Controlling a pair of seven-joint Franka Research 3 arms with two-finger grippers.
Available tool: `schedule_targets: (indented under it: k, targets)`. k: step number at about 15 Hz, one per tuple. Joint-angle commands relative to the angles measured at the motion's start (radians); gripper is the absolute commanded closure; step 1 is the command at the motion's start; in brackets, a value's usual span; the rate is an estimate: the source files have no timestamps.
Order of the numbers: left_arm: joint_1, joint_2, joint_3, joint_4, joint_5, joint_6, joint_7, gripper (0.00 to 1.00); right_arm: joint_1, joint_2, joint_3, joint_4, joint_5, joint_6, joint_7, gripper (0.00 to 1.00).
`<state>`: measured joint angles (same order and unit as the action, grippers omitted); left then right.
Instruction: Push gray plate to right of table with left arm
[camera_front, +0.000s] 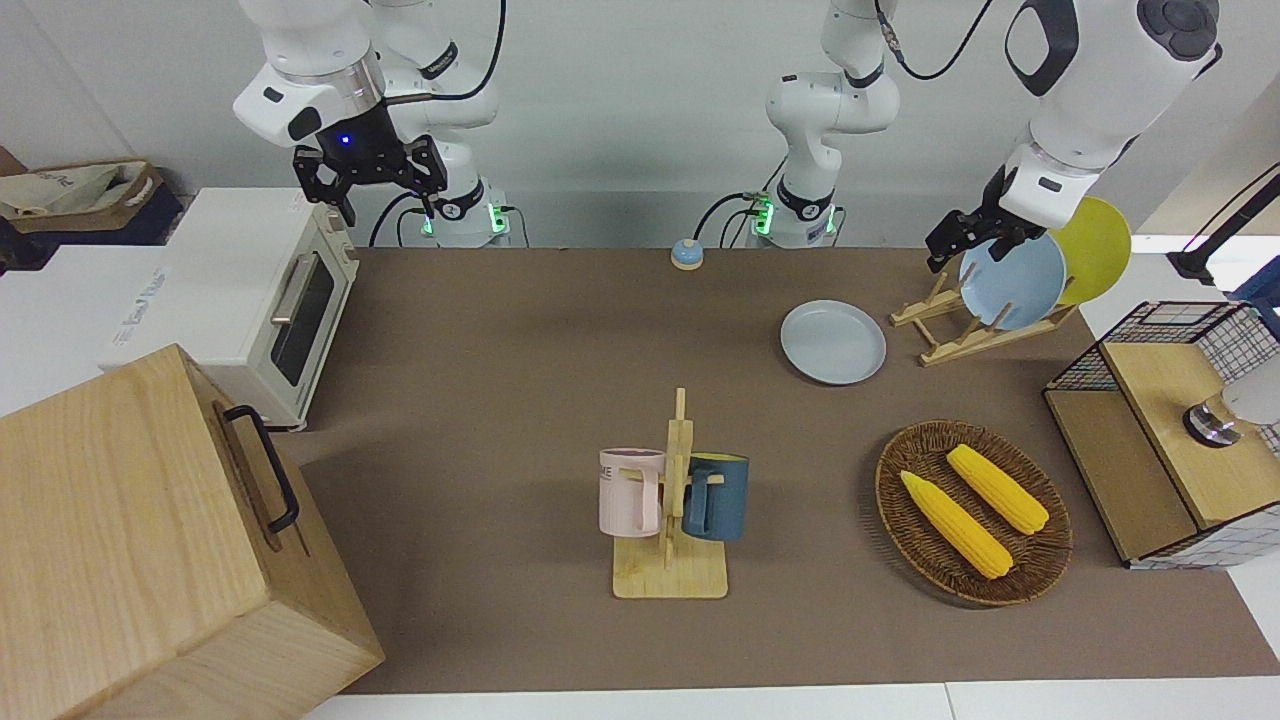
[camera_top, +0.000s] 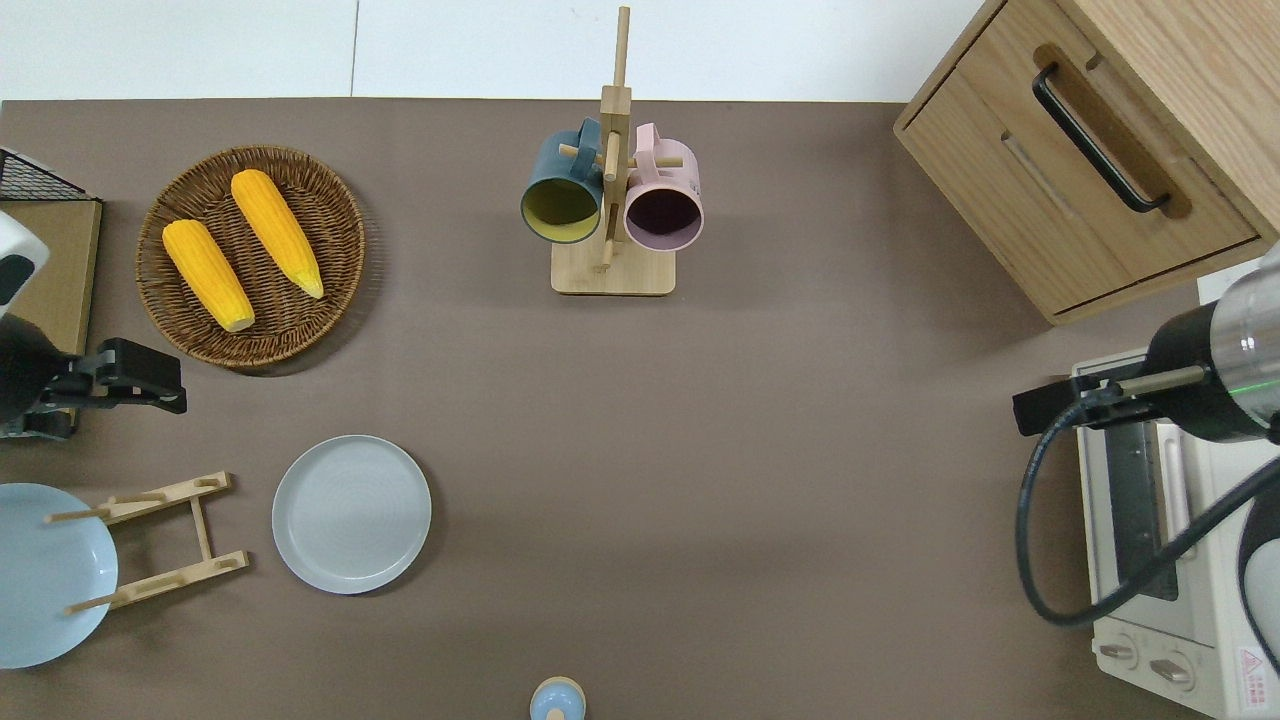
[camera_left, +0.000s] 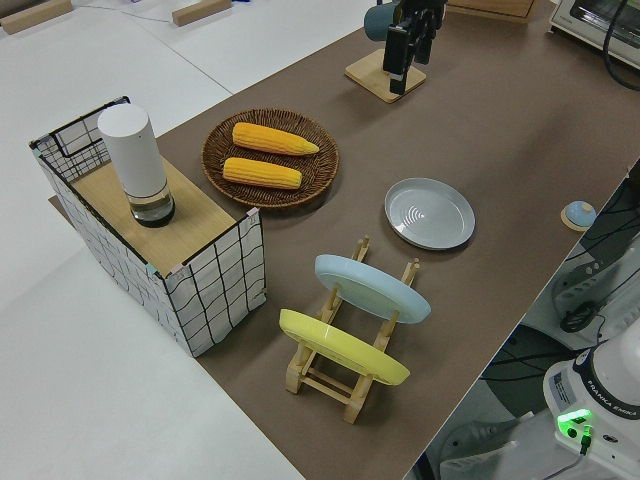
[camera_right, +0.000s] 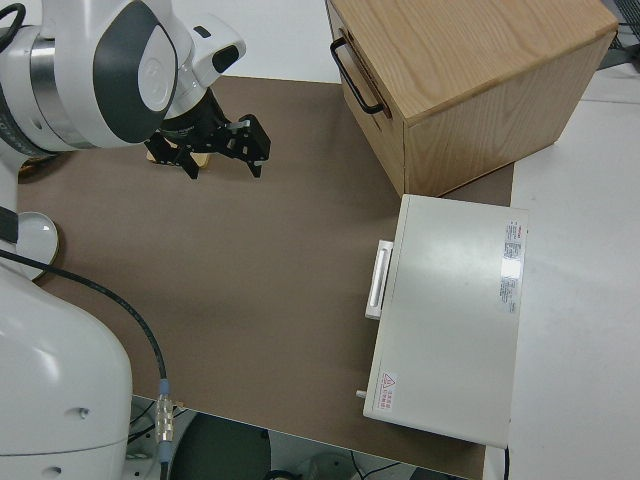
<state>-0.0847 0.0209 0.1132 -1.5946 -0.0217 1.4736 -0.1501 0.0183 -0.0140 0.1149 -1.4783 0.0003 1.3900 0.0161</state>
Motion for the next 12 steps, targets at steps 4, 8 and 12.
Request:
schedule_targets:
  k: [4,8,12]
  targets:
    - [-0.016,-0.133,0.042,-0.303,-0.003,0.162,0.017,0.00,-0.020,-0.003,0.017,0.009,0.004,-0.016,0.013,0.017]
    - [-0.018,-0.150,0.066,-0.451,0.006,0.269,0.017,0.00,-0.020,-0.003,0.016,0.009,0.006,-0.016,0.013,0.017]
    - [-0.020,-0.162,0.066,-0.586,0.006,0.417,0.017,0.00,-0.020,-0.003,0.017,0.009,0.004,-0.016,0.013,0.017]
